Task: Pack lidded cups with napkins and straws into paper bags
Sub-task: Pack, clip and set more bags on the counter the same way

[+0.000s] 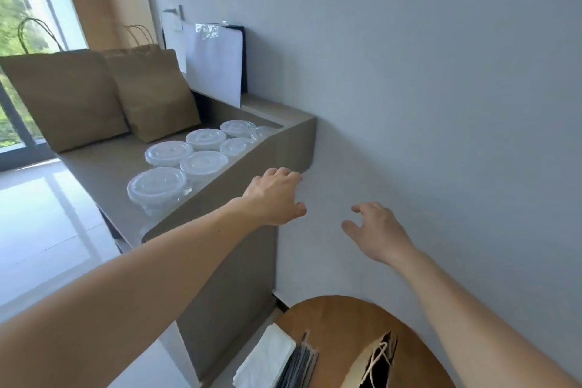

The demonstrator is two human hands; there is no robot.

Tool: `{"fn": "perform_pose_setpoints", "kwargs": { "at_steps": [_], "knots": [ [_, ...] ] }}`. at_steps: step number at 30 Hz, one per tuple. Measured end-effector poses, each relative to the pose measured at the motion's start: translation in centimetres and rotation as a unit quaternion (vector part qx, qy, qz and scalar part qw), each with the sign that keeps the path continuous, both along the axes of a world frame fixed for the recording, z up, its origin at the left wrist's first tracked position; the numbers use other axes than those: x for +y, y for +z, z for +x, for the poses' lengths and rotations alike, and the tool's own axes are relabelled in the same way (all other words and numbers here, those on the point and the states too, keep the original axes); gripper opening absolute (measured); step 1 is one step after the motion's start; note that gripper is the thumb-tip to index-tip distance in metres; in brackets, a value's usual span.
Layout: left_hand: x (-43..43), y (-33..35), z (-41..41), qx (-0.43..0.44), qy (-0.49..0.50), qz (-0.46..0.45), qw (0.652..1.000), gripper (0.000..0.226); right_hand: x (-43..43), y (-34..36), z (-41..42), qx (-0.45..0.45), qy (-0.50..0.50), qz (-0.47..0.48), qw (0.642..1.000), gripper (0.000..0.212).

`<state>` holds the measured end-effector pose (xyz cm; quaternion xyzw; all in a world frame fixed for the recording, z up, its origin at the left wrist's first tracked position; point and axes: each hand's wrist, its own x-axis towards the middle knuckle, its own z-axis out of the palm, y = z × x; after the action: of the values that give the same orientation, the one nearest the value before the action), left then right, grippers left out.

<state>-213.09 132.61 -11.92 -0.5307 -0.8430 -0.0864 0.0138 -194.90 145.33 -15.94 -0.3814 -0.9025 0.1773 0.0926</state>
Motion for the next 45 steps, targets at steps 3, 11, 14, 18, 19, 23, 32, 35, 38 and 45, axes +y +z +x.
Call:
{"fn": "perform_pose_setpoints", "kwargs": {
  "at_steps": [3,11,14,18,19,23,32,35,38,45],
  "knots": [
    [-2.5,2.4,-4.1,0.004,0.035,0.041,0.999,0.064,-1.3,3.4,-4.7,0.029,0.037,0.044,0.998,0.054],
    [-11.0,5.8,-16.9,0.008,0.115,0.079,0.990,0.061,-8.2,8.6,-18.1,0.075,0.188,0.069,0.977,0.050],
    [-14.0,6.0,-21.3,-0.001,0.150,0.069,0.986,0.063,-11.0,9.0,-22.7,0.049,0.242,0.044,0.968,0.058],
    [-16.8,4.9,-25.3,-0.022,0.173,0.063,0.983,0.066,-14.5,8.6,-26.9,-0.013,0.309,0.006,0.951,0.082],
    [-17.2,4.5,-26.0,-0.026,0.172,0.060,0.983,0.067,-15.3,8.5,-27.6,-0.039,0.319,0.012,0.947,0.088],
    [-17.7,3.4,-28.0,-0.034,0.154,0.053,0.986,0.069,-17.2,7.9,-29.8,-0.147,0.334,0.089,0.927,0.099],
    [-16.3,3.4,-29.5,-0.037,0.122,0.065,0.990,0.064,-17.8,7.4,-30.4,-0.155,0.337,0.104,0.923,0.095],
    [-15.5,4.2,-29.5,-0.036,0.111,0.067,0.991,0.064,-17.0,9.1,-29.1,-0.092,0.317,0.043,0.943,0.094],
    [-13.9,5.5,-28.8,-0.026,0.093,0.077,0.992,0.065,-15.2,12.2,-26.6,-0.004,0.289,-0.032,0.957,0.094],
    [-6.7,7.6,-21.8,-0.001,-0.022,0.097,0.995,0.061,-9.5,17.2,-15.8,0.129,0.175,-0.029,0.976,0.097]
  ]
}}
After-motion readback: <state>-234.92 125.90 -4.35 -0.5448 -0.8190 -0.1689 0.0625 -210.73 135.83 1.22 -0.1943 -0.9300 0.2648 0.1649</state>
